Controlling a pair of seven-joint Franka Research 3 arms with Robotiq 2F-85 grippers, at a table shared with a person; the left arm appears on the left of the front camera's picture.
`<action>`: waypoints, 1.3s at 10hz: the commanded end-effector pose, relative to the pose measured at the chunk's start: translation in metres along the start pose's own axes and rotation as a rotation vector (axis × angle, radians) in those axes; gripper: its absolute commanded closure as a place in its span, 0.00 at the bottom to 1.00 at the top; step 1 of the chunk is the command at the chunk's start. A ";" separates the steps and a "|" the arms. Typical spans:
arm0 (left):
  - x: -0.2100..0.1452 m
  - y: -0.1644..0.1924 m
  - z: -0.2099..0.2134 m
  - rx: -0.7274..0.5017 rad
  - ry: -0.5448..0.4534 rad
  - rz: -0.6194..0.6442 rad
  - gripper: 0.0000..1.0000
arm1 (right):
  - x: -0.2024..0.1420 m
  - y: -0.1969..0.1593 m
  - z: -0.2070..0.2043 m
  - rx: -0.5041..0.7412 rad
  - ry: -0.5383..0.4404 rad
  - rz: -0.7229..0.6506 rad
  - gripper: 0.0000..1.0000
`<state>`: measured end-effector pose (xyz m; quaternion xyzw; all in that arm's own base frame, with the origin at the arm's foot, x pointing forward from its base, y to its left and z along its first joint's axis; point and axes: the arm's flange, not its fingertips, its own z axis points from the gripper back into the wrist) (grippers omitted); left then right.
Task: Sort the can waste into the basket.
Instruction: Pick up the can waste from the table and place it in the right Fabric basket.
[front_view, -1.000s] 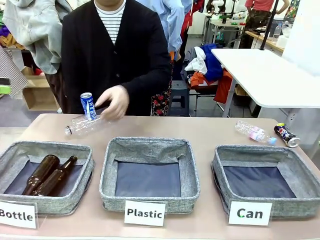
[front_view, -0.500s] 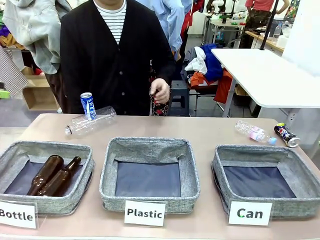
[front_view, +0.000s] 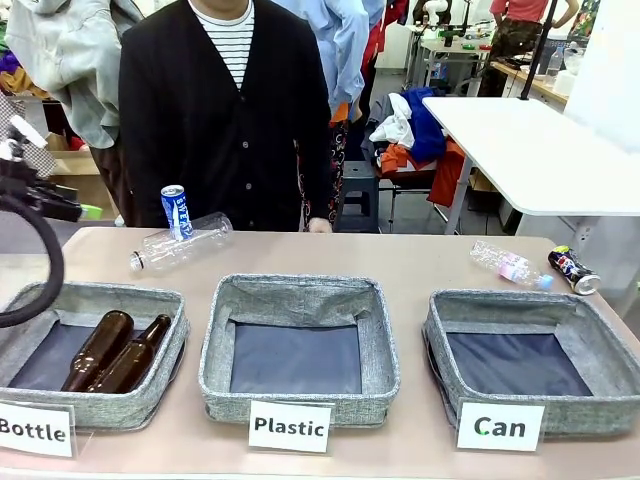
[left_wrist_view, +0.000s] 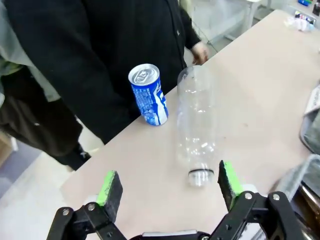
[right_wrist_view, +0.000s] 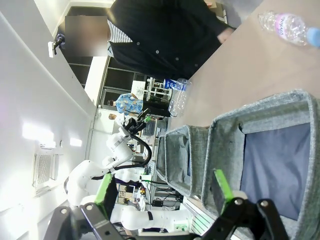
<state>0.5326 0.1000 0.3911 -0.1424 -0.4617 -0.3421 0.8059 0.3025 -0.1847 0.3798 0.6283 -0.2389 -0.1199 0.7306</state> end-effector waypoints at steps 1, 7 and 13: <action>0.000 0.010 -0.032 0.000 -0.034 -0.005 0.00 | 0.000 0.001 -0.002 0.011 -0.007 0.017 0.00; 0.001 0.003 -0.110 -0.009 -0.072 -0.030 0.00 | 0.000 0.001 -0.002 0.011 -0.007 0.017 0.00; 0.006 -0.001 -0.121 0.003 -0.034 0.012 0.00 | 0.000 0.001 -0.002 0.011 -0.007 0.017 0.00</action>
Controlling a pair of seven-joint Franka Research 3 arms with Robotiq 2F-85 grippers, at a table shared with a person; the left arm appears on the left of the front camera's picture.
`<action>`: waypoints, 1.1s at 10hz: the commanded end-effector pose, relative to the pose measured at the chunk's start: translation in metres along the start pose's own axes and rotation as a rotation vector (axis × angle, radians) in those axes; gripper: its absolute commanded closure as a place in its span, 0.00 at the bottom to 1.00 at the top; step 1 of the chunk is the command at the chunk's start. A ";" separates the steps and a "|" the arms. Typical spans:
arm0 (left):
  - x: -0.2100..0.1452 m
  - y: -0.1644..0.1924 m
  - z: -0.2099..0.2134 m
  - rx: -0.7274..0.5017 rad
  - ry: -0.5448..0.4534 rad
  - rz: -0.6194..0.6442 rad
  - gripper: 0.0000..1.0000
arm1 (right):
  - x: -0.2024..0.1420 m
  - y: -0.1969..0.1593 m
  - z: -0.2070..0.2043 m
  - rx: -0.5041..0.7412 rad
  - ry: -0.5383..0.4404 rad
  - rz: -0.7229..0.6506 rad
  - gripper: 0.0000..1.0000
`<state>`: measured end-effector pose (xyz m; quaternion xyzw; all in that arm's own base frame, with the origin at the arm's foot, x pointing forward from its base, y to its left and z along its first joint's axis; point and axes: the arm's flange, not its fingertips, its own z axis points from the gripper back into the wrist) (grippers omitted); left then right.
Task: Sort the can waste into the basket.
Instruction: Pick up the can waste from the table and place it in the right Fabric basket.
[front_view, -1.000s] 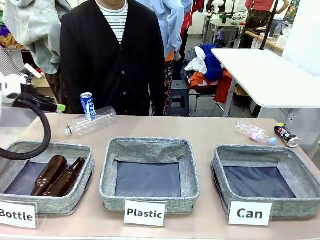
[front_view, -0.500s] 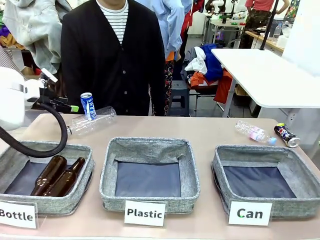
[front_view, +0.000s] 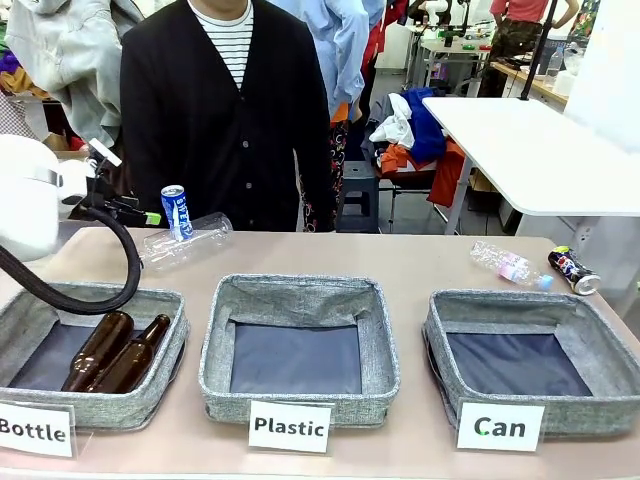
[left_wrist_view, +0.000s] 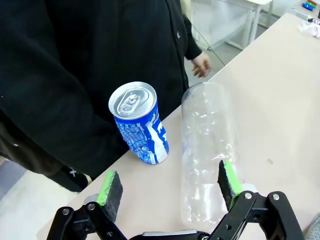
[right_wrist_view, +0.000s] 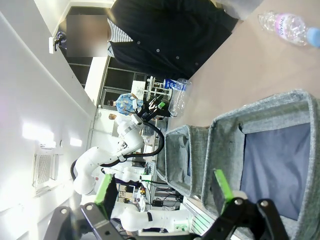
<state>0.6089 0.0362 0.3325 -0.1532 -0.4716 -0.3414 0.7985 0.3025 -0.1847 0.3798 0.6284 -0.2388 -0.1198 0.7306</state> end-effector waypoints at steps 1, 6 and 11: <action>0.005 -0.002 -0.014 0.017 -0.013 0.046 0.00 | 0.000 0.001 -0.001 0.011 -0.007 0.017 0.00; 0.017 -0.014 -0.047 0.090 -0.037 0.125 0.00 | 0.000 0.001 -0.001 0.011 -0.007 0.017 0.00; 0.023 -0.009 -0.069 0.171 -0.035 0.129 0.00 | 0.000 0.001 -0.001 0.011 -0.007 0.017 0.00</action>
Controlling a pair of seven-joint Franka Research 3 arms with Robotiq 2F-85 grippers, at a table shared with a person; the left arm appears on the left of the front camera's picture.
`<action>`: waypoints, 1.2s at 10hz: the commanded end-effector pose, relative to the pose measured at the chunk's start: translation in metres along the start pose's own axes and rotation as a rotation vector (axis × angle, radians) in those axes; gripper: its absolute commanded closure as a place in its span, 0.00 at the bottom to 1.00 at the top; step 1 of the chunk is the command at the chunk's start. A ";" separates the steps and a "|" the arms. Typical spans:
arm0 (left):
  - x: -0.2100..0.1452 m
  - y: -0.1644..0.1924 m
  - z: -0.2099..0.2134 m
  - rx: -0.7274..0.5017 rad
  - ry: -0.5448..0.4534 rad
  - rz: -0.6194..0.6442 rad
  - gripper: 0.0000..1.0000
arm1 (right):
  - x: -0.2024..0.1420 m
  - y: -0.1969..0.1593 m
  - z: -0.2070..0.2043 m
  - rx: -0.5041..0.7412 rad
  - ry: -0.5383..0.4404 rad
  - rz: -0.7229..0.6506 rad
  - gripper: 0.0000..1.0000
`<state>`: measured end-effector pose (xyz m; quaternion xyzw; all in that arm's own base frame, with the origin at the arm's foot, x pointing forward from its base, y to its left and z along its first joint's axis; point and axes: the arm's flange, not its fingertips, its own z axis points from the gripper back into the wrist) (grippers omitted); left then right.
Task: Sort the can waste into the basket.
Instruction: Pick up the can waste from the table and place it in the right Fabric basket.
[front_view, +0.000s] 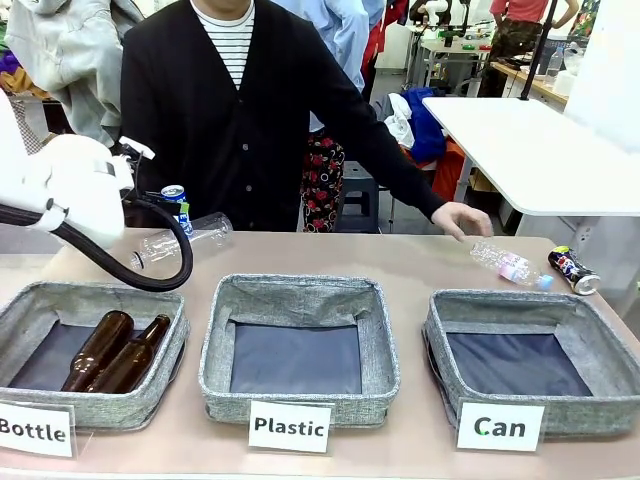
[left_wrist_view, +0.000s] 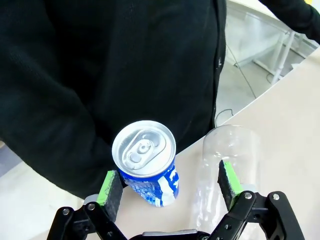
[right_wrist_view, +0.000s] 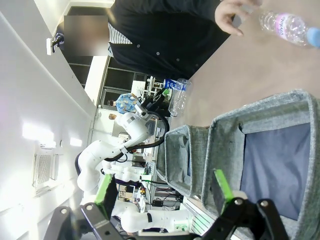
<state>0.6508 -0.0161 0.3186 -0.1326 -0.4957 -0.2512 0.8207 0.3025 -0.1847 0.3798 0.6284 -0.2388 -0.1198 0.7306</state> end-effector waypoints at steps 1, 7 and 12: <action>0.002 0.001 -0.010 0.040 0.009 -0.002 0.00 | 0.000 0.001 -0.001 0.011 -0.007 0.017 0.00; 0.006 0.006 -0.024 0.094 -0.006 -0.015 0.00 | 0.000 0.001 -0.001 0.011 -0.007 0.017 0.00; 0.007 0.009 -0.026 0.113 -0.036 -0.031 0.59 | 0.000 0.001 -0.001 0.011 -0.007 0.017 0.00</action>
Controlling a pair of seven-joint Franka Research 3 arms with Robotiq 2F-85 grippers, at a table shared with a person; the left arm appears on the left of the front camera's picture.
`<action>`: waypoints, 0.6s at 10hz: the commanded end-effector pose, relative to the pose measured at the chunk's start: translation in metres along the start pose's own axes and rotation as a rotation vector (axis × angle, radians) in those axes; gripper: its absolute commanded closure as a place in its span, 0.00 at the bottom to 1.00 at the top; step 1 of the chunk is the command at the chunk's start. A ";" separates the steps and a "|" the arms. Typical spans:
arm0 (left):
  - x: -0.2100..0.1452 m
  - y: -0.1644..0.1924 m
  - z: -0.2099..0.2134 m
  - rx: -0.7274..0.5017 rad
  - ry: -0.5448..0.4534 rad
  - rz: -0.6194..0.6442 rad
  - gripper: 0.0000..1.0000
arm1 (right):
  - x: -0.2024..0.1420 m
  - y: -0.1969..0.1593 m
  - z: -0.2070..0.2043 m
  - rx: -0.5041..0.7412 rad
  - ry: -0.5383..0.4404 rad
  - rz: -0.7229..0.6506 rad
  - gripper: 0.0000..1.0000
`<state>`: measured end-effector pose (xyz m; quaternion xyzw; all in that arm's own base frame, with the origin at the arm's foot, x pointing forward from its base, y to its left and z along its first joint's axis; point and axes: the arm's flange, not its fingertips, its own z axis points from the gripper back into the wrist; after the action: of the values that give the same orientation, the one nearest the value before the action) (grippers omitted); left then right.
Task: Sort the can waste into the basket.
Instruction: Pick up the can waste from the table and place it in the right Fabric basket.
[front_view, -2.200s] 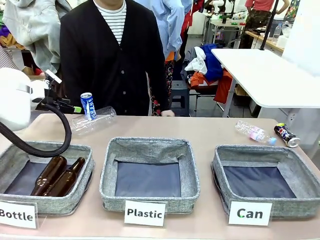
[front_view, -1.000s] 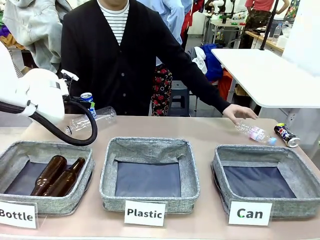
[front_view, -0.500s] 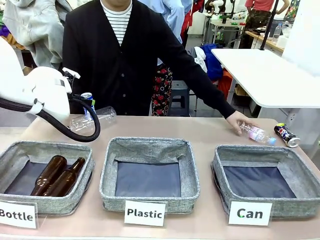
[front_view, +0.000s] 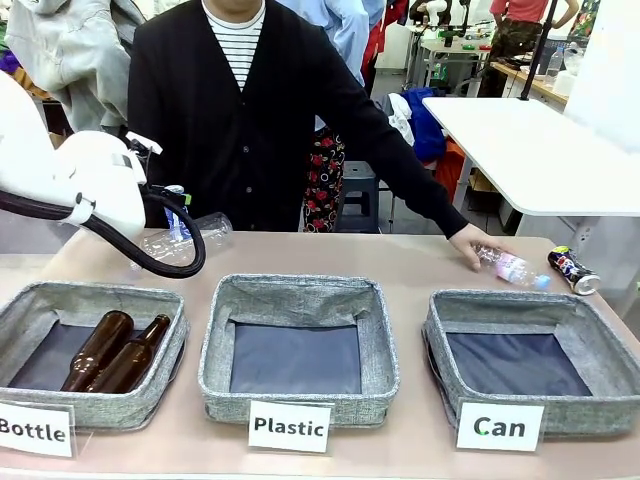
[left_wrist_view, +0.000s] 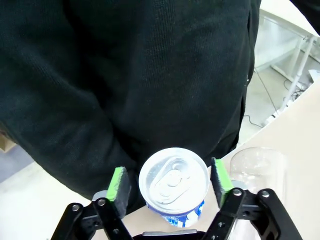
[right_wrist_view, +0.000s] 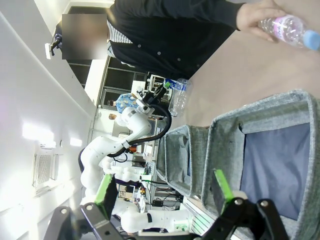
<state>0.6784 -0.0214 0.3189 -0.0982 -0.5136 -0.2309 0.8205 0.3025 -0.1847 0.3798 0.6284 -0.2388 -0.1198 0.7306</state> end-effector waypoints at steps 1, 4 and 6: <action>-0.005 -0.002 -0.005 0.029 -0.013 -0.029 1.00 | 0.000 0.001 -0.001 0.011 -0.007 0.017 0.00; -0.006 -0.002 -0.004 0.038 -0.010 -0.039 0.86 | 0.000 0.001 -0.001 0.011 -0.007 0.017 0.00; -0.006 -0.001 0.001 0.035 -0.026 -0.039 1.00 | 0.000 0.001 -0.001 0.011 -0.007 0.017 0.00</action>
<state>0.6780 -0.0203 0.3139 -0.0894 -0.5130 -0.2384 0.8197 0.3025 -0.1847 0.3798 0.6284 -0.2388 -0.1198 0.7306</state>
